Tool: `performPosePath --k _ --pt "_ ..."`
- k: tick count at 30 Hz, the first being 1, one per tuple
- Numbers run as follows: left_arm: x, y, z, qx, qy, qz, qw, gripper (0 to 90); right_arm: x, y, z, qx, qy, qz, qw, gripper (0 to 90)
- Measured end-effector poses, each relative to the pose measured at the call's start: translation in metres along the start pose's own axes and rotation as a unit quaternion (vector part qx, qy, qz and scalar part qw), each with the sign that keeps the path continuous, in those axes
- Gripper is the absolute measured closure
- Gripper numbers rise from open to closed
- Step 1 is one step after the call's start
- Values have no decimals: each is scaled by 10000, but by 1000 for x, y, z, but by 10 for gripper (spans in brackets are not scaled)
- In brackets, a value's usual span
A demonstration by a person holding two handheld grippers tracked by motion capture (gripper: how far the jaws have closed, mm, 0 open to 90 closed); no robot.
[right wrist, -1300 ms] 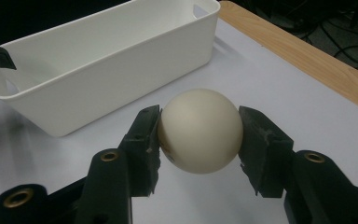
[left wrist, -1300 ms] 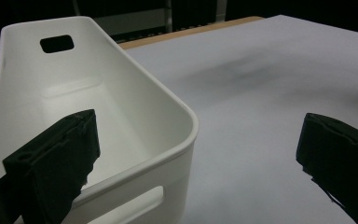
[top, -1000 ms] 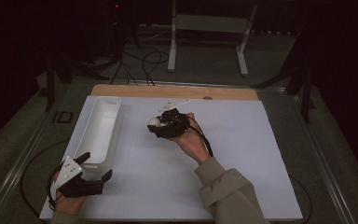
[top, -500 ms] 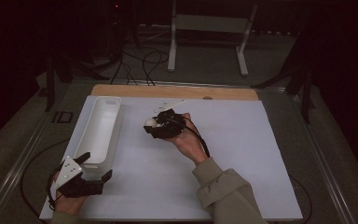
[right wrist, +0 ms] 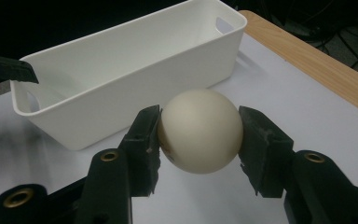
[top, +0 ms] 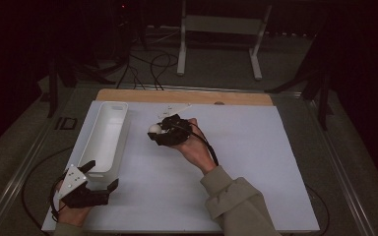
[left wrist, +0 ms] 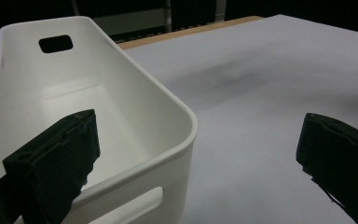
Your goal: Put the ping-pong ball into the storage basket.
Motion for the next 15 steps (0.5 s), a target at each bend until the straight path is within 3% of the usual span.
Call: performPosePath --k 15 --pt "0 0 0 -1 -5 5 10000 0 -6 5 -8 -6 51 44 10000 507"
Point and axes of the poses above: each handheld gripper's, and its own axes: z roughly backward along the jaws, y roughly out of its top, x roughly to its right, the point moved 6 cm from there along -z, roughly forward along the jaws, and after that the axes turned 5 degrees about z, right-handed, at the moved point
